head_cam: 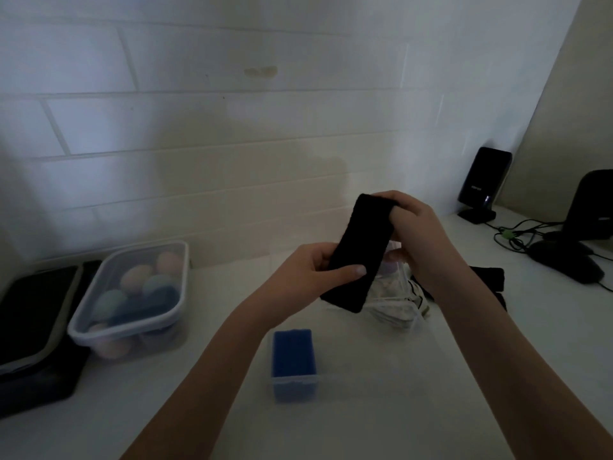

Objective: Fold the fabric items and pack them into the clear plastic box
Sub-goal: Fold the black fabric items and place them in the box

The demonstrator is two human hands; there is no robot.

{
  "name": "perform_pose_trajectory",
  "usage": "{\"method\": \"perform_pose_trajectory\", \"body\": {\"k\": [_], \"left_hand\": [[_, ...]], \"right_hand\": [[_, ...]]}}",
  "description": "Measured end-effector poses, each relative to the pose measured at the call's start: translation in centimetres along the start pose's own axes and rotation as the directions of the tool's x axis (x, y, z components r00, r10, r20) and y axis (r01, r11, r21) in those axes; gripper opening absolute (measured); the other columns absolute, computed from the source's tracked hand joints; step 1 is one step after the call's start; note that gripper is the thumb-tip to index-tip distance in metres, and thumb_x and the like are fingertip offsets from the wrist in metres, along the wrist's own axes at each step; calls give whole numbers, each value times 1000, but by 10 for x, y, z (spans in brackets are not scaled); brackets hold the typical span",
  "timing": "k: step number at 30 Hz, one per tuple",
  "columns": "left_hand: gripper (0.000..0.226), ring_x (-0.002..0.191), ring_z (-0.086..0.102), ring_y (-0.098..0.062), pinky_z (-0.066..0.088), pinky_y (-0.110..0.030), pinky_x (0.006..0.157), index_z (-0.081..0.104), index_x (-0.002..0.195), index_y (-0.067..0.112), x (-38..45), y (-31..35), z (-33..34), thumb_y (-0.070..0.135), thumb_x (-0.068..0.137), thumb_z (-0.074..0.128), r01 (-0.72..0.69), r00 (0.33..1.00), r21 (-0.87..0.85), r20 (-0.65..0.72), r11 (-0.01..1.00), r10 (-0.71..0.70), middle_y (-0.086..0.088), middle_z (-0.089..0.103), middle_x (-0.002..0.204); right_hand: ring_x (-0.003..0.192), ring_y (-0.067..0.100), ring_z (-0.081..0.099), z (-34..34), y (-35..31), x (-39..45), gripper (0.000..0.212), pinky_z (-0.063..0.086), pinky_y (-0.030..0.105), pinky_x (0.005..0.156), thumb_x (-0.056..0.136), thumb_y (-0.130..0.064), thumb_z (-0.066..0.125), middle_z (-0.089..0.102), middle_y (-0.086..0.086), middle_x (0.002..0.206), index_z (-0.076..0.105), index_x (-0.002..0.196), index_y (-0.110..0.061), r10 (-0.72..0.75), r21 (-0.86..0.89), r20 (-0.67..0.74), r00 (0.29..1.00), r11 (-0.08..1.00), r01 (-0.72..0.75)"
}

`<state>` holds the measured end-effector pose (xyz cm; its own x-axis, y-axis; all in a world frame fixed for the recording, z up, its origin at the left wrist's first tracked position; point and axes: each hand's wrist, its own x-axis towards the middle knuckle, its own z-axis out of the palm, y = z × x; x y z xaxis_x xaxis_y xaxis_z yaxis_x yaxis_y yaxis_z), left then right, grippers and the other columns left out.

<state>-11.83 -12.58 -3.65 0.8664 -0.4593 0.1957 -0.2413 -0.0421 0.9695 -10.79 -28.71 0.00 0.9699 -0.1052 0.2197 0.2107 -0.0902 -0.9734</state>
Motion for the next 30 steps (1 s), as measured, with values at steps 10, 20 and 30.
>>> {"method": "perform_pose_trajectory", "body": {"k": [10,20,30], "left_hand": [[20,80,70,-8,55,-22,72,64,95,28,-3,2,-6,19,78,71,66,998,-2,-19,998,-66,9,73,86],[70,87,72,-25,57,-40,81,53,120,10,0,0,-4,41,62,78,146,988,-232,-4,962,-152,-6,75,94],[15,80,73,-19,58,-25,68,68,99,15,-5,-1,-6,14,88,57,67,994,-258,-63,964,-87,-3,76,90]], "right_hand": [[76,14,67,-2,4,-8,53,58,34,57,66,12,44,69,5,102,70,98,-22,-410,-265,168,897,857,441],[73,9,61,6,0,-12,50,56,25,56,78,12,53,64,-4,97,66,107,-26,-417,-226,150,896,868,442],[85,15,68,-15,-5,-8,44,55,34,76,86,-1,57,66,2,110,57,123,-25,-84,-170,328,941,975,146]]}}
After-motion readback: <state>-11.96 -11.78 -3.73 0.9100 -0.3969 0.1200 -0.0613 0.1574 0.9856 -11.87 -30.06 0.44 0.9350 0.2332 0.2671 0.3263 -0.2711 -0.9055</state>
